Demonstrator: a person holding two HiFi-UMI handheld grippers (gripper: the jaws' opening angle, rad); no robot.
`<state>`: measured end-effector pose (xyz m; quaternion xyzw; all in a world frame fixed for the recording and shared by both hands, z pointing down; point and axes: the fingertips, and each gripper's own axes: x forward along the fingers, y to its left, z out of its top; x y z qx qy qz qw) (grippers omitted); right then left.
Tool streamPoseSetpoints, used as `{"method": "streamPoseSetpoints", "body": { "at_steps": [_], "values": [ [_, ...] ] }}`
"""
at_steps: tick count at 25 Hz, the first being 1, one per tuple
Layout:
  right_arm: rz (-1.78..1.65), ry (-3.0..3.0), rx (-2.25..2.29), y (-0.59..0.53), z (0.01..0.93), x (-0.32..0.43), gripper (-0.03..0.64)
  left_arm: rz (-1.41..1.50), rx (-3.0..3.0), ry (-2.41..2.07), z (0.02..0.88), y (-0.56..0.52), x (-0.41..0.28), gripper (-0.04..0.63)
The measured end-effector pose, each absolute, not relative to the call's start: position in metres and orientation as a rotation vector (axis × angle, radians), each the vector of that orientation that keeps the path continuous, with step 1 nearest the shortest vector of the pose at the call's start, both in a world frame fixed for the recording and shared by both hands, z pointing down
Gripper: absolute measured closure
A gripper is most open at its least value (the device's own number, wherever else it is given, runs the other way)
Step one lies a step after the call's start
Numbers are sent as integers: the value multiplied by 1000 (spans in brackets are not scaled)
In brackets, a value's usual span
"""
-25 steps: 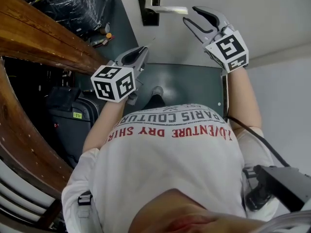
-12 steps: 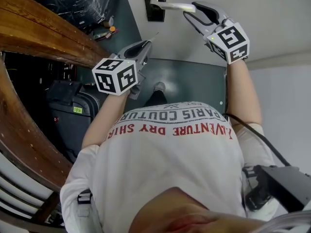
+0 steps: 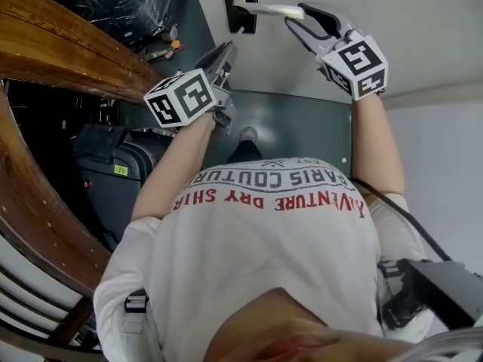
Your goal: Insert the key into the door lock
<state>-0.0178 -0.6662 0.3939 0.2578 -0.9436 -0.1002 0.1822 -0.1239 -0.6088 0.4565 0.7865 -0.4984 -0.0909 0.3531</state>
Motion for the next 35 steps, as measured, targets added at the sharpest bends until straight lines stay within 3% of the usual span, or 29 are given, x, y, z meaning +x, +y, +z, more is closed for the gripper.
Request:
{"method": "streamPoseSetpoints", "body": {
  "at_steps": [9, 35],
  "values": [
    [-272, -2665, 727, -666, 394, -19, 462, -689, 1682, -1144, 467, -642, -130, 574],
    [-235, -2679, 742, -667, 396, -18, 462, -1044, 1396, -1098, 483, -664, -123, 574]
  ]
}}
